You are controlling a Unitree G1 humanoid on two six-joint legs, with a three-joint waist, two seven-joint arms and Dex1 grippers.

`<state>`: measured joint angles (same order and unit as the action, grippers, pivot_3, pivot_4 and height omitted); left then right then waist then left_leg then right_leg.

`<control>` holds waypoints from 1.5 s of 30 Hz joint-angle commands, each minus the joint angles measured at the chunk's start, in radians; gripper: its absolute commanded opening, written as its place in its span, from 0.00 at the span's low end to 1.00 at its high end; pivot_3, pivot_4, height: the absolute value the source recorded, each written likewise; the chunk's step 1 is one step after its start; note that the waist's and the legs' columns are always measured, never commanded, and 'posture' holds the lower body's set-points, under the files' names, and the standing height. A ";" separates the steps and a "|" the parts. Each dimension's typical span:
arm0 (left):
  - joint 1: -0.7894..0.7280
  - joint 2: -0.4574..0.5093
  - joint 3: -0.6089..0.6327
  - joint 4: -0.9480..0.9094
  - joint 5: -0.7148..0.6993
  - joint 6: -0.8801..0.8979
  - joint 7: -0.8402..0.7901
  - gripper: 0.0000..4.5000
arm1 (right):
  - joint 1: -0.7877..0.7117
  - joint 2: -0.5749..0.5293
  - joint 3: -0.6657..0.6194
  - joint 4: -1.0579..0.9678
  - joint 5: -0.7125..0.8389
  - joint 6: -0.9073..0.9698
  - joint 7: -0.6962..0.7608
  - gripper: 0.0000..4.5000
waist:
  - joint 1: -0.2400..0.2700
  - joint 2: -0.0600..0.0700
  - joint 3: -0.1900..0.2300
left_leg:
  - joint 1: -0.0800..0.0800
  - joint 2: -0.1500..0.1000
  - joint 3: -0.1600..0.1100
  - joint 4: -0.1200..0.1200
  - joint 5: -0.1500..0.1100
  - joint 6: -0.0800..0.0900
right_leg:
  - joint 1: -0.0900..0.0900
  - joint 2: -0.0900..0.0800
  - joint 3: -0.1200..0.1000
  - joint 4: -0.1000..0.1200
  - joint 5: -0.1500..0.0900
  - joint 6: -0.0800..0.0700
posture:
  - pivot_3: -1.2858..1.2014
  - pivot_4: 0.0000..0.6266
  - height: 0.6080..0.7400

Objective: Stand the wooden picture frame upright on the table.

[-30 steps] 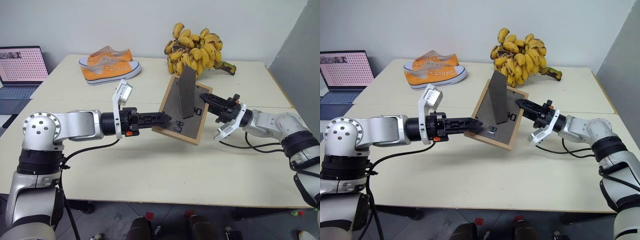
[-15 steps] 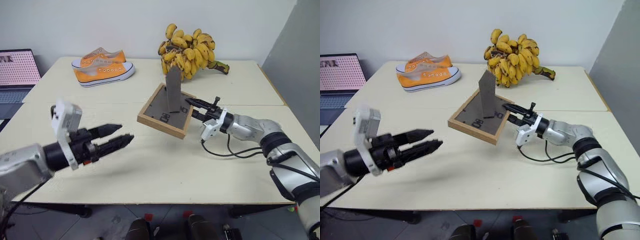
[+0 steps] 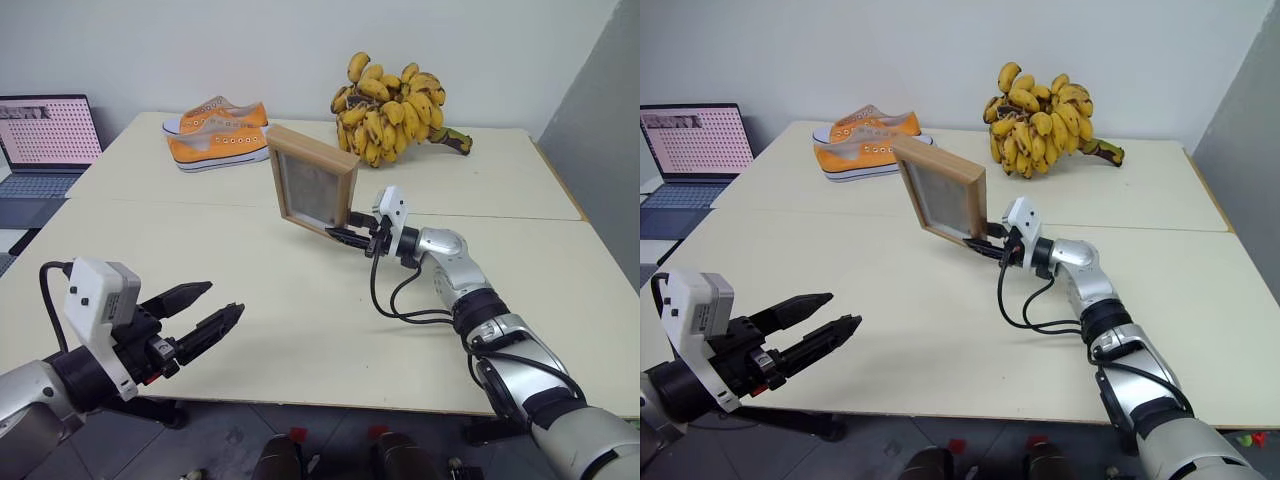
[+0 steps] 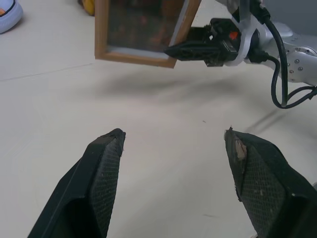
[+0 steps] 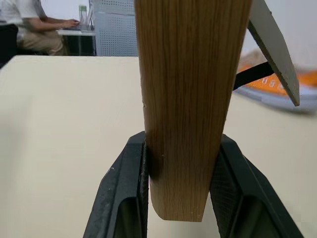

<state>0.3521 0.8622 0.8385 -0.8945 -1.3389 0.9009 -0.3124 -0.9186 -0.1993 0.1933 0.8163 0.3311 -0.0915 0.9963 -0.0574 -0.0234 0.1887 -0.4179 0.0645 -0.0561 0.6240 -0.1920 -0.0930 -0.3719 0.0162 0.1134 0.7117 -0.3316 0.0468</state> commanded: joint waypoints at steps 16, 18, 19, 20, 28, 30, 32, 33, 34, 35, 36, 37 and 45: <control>-0.066 0.132 -0.018 0.062 -0.088 -0.060 0.041 0.76 | 0.158 0.107 -0.112 -0.113 -0.006 0.229 -0.099 0.29 | -0.002 0.001 0.001 | -0.001 0.000 0.003 -0.001 0.000 0.000 | -0.002 0.000 0.002 -0.001 -0.001 0.001 | 0.52 0.24 1.00; -0.083 0.140 -0.031 0.072 -0.095 -0.062 0.048 0.76 | 0.170 0.107 -0.119 -0.123 -0.006 0.243 -0.110 0.29 | -0.003 0.001 0.001 | -0.001 0.000 0.003 -0.001 0.000 0.000 | -0.002 0.000 0.002 -0.001 -0.001 0.001 | 0.52 0.24 1.00; -0.089 0.143 -0.038 0.075 -0.095 -0.063 0.048 0.76 | 0.174 0.106 -0.121 -0.127 -0.007 0.245 -0.116 0.29 | -0.003 0.001 0.001 | -0.001 0.000 0.003 -0.001 0.000 0.000 | -0.002 0.000 0.003 -0.001 -0.001 0.001 | 0.52 0.24 1.00; -0.101 0.144 -0.049 0.080 -0.096 -0.066 0.049 0.77 | 0.176 0.101 -0.121 -0.129 -0.016 0.238 -0.127 0.43 | -0.003 0.001 0.001 | -0.001 0.000 0.003 -0.001 0.000 0.000 | -0.002 0.000 0.003 -0.001 -0.001 0.001 | 0.52 0.24 1.00; -0.210 0.099 -0.188 0.093 -0.011 -0.123 0.070 0.77 | 0.227 0.008 -0.077 -0.232 -0.128 0.199 -0.159 0.67 | 0.001 0.001 0.001 | -0.001 0.000 0.004 -0.002 0.000 -0.001 | -0.002 0.000 0.004 -0.002 -0.002 0.002 | 0.52 0.24 1.00; -0.242 0.076 -0.241 0.099 0.009 -0.140 0.065 0.77 | 0.285 -0.062 -0.054 -0.333 -0.177 0.186 -0.148 0.67 | 0.004 0.001 0.001 | -0.001 -0.001 0.004 -0.003 0.000 -0.001 | -0.002 0.000 0.004 -0.004 -0.002 0.002 | 0.52 0.24 1.00; -0.277 0.061 -0.293 0.111 0.028 -0.147 0.064 0.77 | 0.364 -0.158 -0.039 -0.479 -0.208 0.210 -0.120 0.67 | 0.010 0.001 0.001 | -0.001 -0.001 0.004 -0.004 -0.001 -0.001 | -0.001 0.000 0.004 -0.007 -0.002 0.003 | 0.52 0.24 1.00; -0.294 0.054 -0.315 0.120 0.039 -0.150 0.058 0.77 | 0.409 -0.213 -0.042 -0.564 -0.210 0.237 -0.100 0.67 | 0.013 0.001 0.001 | -0.001 -0.001 0.004 -0.004 -0.001 -0.001 | -0.001 0.000 0.004 -0.008 -0.002 0.003 | 0.52 0.24 1.00; -0.304 0.051 -0.327 0.125 0.048 -0.152 0.053 0.77 | 0.438 -0.247 -0.045 -0.622 -0.209 0.260 -0.088 0.67 | 0.021 0.002 0.001 | -0.002 0.000 0.004 -0.005 -0.001 -0.001 | -0.001 0.000 0.004 -0.010 -0.002 0.003 | 0.52 0.24 1.00; -0.318 0.047 -0.340 0.137 0.058 -0.154 0.046 0.77 | 0.476 -0.287 -0.059 -0.699 -0.190 0.299 -0.077 0.67 | 0.022 0.002 0.001 | -0.003 -0.001 0.005 -0.005 0.000 -0.001 | -0.001 0.000 0.004 -0.012 -0.001 0.004 | 0.52 0.24 1.00; -0.325 0.044 -0.347 0.145 0.065 -0.156 0.040 0.77 | 0.499 -0.309 -0.067 -0.747 -0.174 0.327 -0.076 0.67 | 0.022 0.002 0.001 | -0.003 -0.001 0.005 -0.006 -0.001 -0.001 | -0.001 0.000 0.005 -0.013 -0.001 0.004 | 0.52 0.24 1.00; -0.342 0.041 -0.359 0.162 0.079 -0.161 0.032 0.77 | 0.526 -0.337 -0.089 -0.813 -0.150 0.363 -0.077 0.67 | 0.017 0.002 0.001 | -0.003 0.000 0.005 -0.006 -0.001 -0.001 | -0.001 0.000 0.005 -0.014 -0.001 0.004 | 0.52 0.24 1.00; -0.439 0.056 -0.409 0.255 0.112 -0.141 -0.045 0.77 | 0.481 -0.389 -0.214 -1.160 0.014 0.696 -0.174 0.67 | -0.001 0.001 0.001 | 0.000 0.000 0.006 -0.010 0.000 -0.001 | -0.001 0.000 0.007 -0.014 -0.001 0.005 | 0.52 0.24 1.00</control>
<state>-0.0573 0.9008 0.4301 -0.6477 -1.2266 0.7603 -0.3217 -0.3758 -0.6002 0.0310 -0.2365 0.2688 0.4906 0.8728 -0.0584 -0.0222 0.1900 -0.4186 0.0644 -0.0495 0.6138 -0.1924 -0.0938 -0.3732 0.0164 0.1201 0.6976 -0.3328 0.0522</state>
